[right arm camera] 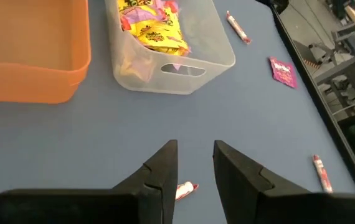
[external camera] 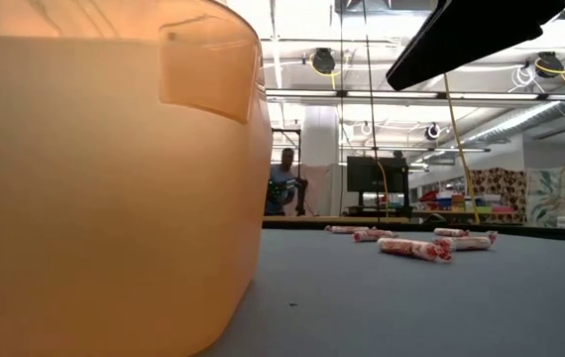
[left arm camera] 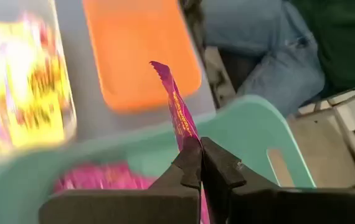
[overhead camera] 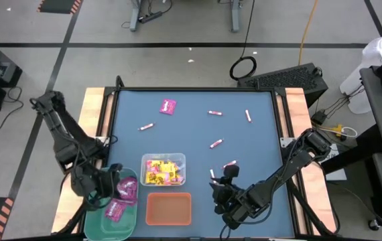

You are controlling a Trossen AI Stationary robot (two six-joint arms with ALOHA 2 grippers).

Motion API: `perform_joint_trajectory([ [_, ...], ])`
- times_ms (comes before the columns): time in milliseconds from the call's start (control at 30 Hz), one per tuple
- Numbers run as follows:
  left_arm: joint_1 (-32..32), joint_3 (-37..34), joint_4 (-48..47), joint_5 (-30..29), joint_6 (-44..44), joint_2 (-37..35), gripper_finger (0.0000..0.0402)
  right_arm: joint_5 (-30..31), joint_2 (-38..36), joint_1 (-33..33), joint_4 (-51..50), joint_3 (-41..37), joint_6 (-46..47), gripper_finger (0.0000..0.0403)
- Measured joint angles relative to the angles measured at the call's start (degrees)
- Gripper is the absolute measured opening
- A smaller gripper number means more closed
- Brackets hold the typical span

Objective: Sort candy
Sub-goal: Put the purple candy into the green bin

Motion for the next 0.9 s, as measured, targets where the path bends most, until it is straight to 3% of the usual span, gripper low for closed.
perform_joint_trajectory([
  [133, -3.1, 0.0, -4.4, -0.1, -11.3, 0.2, 0.0004, 0.8, 0.0, 0.0, 0.0, 0.0, -2.8, 0.0093],
  [300, -4.9, 0.0, -8.2, -6.4, -23.9, 0.7, 0.0004, 3.3, 0.0, -0.1, -0.1, 0.0, -4.7, 0.0093],
  [433, -5.1, 0.0, -12.7, -6.2, -32.0, 2.4, 0.0011, 3.3, 0.0, -0.3, -0.1, 0.0, -5.7, 0.0093],
  [900, -4.5, 0.0, -11.2, -5.0, -33.0, 10.1, 0.0117, 3.3, 0.0, -0.4, 0.0, 0.0, -5.2, 0.0093],
])
